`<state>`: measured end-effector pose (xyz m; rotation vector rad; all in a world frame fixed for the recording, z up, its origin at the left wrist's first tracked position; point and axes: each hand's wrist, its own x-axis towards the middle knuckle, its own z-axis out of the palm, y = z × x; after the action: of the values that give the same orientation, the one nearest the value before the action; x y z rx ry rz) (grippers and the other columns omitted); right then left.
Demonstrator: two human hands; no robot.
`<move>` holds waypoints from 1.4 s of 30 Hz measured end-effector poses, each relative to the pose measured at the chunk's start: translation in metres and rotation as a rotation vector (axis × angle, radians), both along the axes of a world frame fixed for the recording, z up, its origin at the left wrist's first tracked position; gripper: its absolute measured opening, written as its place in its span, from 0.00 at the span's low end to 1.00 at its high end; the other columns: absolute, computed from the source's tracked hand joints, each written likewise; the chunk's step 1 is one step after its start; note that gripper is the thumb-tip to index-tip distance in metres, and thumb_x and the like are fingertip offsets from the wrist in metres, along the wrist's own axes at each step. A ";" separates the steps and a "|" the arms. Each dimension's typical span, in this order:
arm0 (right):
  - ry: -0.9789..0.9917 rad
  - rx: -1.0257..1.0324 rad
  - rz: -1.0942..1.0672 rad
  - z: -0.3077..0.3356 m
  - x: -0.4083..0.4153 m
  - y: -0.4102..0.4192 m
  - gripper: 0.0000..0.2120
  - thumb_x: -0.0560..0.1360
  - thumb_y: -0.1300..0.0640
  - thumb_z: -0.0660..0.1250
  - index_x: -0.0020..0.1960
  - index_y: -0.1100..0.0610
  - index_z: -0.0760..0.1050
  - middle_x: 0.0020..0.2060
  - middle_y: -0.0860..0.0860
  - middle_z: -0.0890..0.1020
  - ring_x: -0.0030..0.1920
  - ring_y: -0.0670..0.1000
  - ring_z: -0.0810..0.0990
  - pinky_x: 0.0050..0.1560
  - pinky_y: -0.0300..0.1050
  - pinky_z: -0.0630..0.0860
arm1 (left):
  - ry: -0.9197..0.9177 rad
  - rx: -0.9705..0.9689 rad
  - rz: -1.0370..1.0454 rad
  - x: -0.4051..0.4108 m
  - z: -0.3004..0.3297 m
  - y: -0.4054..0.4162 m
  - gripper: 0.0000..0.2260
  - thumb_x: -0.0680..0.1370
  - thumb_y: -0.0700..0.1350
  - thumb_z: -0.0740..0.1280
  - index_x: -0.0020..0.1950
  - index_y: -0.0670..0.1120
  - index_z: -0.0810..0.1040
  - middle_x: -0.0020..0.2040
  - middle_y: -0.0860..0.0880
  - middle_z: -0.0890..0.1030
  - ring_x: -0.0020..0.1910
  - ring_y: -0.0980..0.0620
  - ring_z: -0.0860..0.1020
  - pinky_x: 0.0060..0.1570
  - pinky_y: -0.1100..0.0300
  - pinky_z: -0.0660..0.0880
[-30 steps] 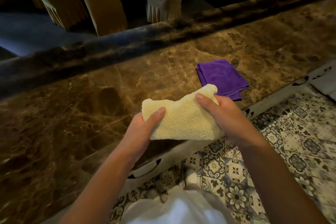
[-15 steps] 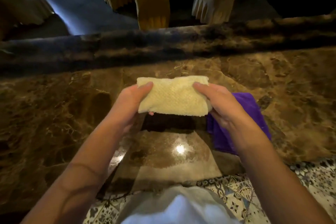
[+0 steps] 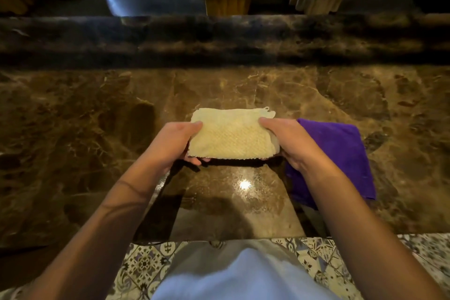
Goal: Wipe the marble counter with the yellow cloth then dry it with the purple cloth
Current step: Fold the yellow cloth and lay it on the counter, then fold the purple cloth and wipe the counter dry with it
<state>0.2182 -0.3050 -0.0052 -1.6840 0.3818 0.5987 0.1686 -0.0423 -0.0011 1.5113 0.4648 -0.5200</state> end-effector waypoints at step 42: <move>-0.410 -1.052 0.029 0.031 -0.049 -0.126 0.26 0.79 0.44 0.66 0.72 0.57 0.75 0.69 0.59 0.78 0.67 0.64 0.76 0.65 0.58 0.73 | -0.708 1.249 -0.334 -0.016 0.000 -0.064 0.25 0.80 0.59 0.64 0.71 0.45 0.77 0.76 0.41 0.72 0.77 0.41 0.66 0.74 0.39 0.67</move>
<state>0.1694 -0.4314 0.0260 -2.7492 0.3967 0.0091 0.1526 -0.1058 -0.0014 2.8376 -0.1009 0.1745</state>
